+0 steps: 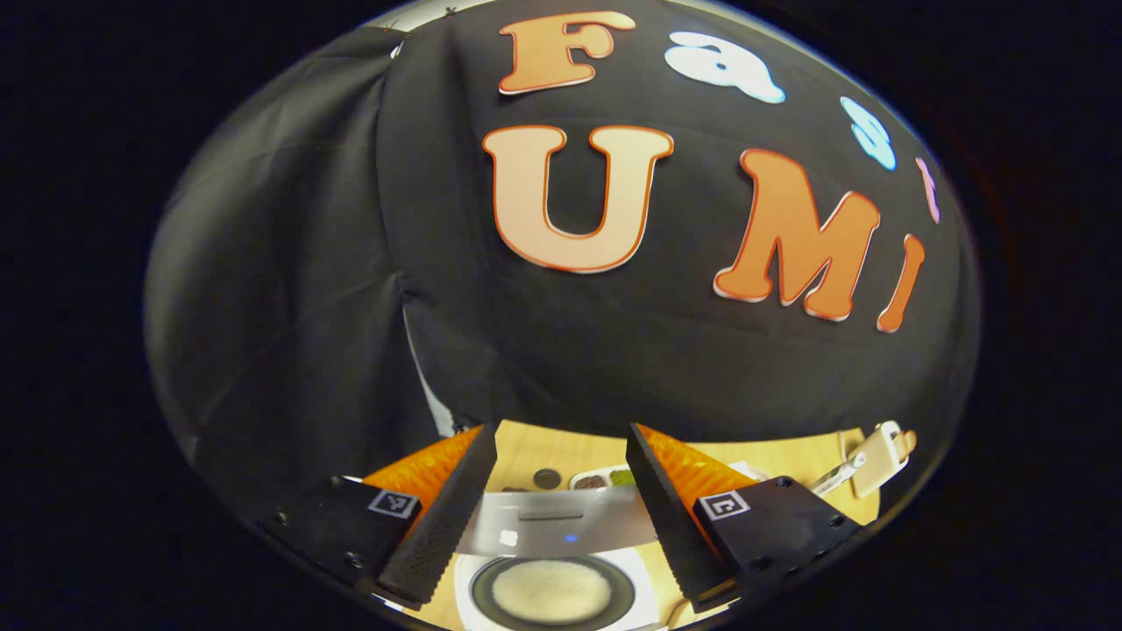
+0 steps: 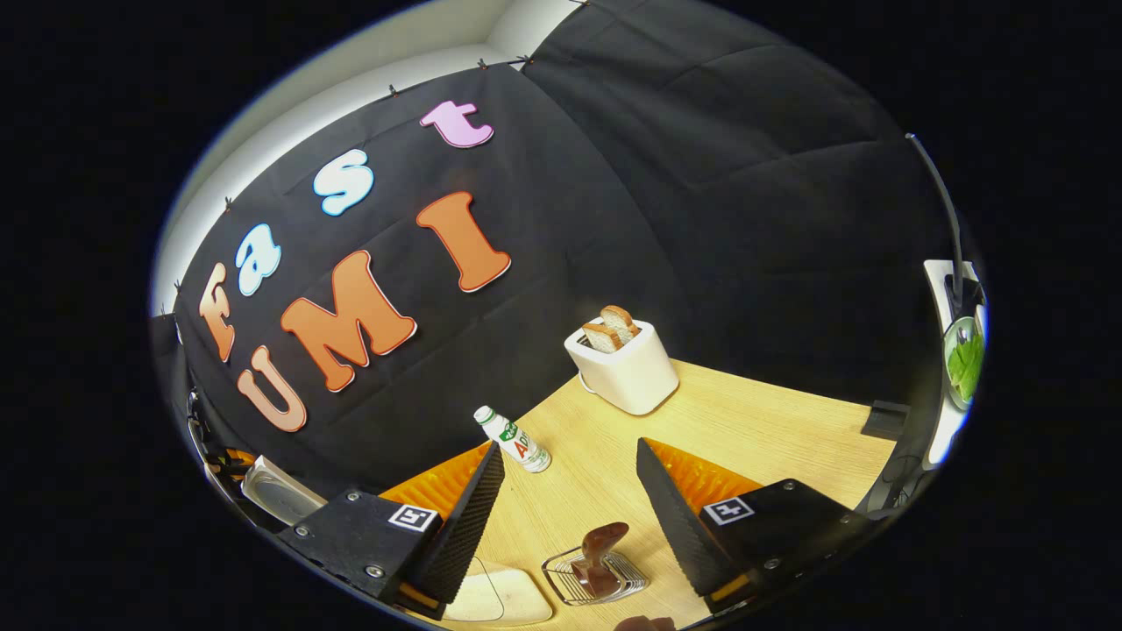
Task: Close the left gripper, press the button to open the rice cooker; take a wooden spoon from the chopstick holder with the right hand, scoop a spoonful of rice and pour it into the rice cooker, then put the wooden spoon back into the chopstick holder.
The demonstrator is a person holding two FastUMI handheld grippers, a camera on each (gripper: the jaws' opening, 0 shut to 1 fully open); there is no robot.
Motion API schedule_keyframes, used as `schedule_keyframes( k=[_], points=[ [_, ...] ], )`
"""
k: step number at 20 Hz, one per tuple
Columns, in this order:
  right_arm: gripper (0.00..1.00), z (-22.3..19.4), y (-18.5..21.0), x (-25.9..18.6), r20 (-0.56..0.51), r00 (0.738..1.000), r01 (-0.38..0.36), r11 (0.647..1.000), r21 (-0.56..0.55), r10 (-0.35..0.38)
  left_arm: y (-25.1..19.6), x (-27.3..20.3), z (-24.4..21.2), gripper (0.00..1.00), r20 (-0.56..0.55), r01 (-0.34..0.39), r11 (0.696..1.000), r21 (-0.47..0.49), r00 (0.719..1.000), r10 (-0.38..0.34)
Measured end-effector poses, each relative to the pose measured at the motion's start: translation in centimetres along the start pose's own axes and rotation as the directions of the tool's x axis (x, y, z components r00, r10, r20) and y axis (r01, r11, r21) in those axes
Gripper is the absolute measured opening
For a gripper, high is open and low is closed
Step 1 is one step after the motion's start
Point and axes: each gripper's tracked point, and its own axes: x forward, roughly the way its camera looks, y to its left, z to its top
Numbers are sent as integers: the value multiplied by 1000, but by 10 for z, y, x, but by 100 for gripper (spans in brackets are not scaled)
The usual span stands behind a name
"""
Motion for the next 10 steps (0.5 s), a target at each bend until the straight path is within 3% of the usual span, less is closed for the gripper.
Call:
schedule_keyframes(
  k=[5,10],
  points=[
    [94,3,14,1,-13,999,-40,999,-37,40,-8,-29,-22,100,6,10,1000,-12,1000,-10],
    [94,12,12,0,-17,998,-57,992,-109,56,-18,-78,-73,100,-47,48,998,-28,998,-50]
  ],
)
